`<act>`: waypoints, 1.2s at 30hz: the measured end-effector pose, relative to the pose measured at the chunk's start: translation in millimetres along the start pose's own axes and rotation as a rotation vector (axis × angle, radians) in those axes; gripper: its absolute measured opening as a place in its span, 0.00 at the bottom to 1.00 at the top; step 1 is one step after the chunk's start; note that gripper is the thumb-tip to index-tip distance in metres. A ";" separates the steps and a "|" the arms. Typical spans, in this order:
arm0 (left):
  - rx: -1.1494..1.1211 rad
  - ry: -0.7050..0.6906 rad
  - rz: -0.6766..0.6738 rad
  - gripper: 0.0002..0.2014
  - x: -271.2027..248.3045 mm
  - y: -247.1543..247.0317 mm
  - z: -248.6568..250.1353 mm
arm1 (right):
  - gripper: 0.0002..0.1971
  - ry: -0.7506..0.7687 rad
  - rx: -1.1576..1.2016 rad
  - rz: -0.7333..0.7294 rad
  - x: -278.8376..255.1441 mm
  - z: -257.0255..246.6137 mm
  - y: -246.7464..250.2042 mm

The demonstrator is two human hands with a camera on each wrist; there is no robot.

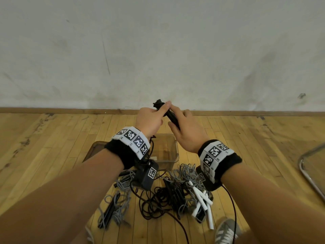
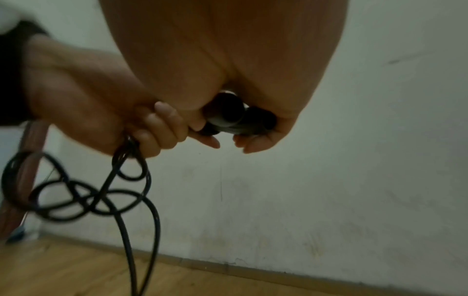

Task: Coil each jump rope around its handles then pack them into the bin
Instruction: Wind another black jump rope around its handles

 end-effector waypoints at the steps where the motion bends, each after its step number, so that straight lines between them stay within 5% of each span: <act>1: -0.023 -0.003 0.001 0.31 -0.5 0.0 0.8 | 0.31 0.000 0.080 0.003 -0.1 0.6 3.9; 7: -0.198 -0.039 -0.094 0.23 2.4 -1.2 12.4 | 0.32 -0.252 0.794 -0.060 -0.9 -2.3 24.1; 11: -0.209 -0.074 -0.172 0.24 2.4 0.3 14.0 | 0.29 -0.322 1.012 -0.175 -3.3 -1.5 22.2; 16: -0.125 -0.084 -0.158 0.25 3.8 6.8 7.9 | 0.28 -0.223 0.779 -0.067 1.4 1.4 23.4; 21: -0.053 -0.105 -0.164 0.13 2.0 11.8 5.4 | 0.30 -0.187 0.629 0.026 6.8 10.0 24.2; 36: 0.038 -0.082 -0.031 0.26 -1.6 3.1 3.3 | 0.30 -0.148 0.076 0.079 6.6 10.1 9.1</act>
Point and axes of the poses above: each hand's wrist, its own x-axis towards the middle knuckle, its own y-axis out of the back of the hand, z = x × y, the point moved 1 cm from there along x, towards the middle knuckle, and after that the axes turned 1 degree about -z, right-handed, at the moved point
